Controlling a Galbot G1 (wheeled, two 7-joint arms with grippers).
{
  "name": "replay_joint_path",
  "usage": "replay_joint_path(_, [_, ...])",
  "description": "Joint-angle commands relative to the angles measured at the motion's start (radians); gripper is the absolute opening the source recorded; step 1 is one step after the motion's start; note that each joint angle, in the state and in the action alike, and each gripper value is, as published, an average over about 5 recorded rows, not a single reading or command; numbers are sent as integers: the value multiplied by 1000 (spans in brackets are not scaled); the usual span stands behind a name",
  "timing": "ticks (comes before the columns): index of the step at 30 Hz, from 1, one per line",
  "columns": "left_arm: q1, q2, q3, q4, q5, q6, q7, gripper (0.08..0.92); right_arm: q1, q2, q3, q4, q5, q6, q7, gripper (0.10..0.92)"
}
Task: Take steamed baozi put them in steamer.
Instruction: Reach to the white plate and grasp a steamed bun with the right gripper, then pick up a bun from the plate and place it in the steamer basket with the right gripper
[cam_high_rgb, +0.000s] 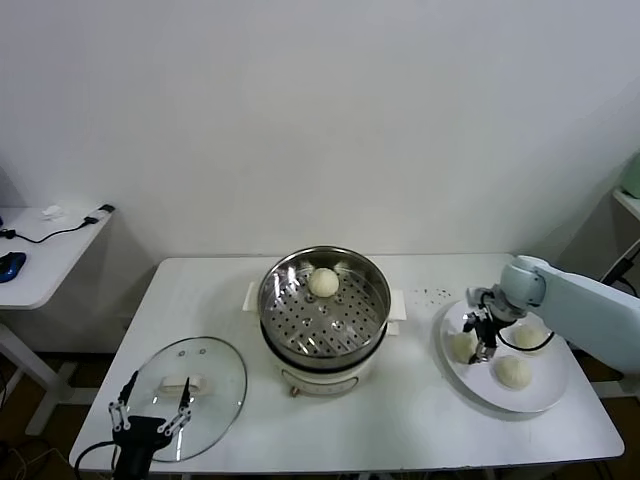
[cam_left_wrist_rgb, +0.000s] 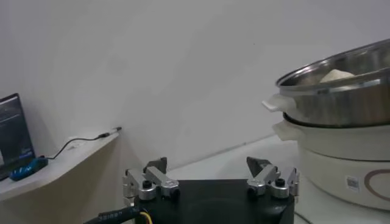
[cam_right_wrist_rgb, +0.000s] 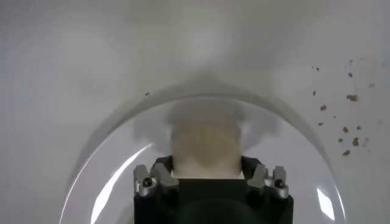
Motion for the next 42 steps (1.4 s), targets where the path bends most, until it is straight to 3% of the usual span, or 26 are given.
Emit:
replay_joint_path(1, [1, 0, 2, 3, 1, 0, 0, 823, 18, 9, -9, -14, 11, 1, -24, 653])
replay_joint_path(9, [6, 1, 3, 2, 2, -1, 0, 823, 161, -15, -102, 12, 110, 5, -27, 582])
replay_joint_path(14, [8, 2, 8, -1, 5, -1, 0, 823, 452, 25, -315, 13, 294, 22, -39, 564])
replay_joint_path(23, [11, -1, 32, -19, 8, -3, 1, 823, 857, 273, -608, -13, 679, 13, -48, 560])
replay_joint_path(35, [21, 8, 48, -23, 6, -30, -2, 823, 807, 607, -574, 2, 864, -94, 64, 557])
replay_joint_path(42, [17, 13, 40, -32, -6, -26, -2, 823, 717, 725, -563, 20, 878, -143, 143, 559])
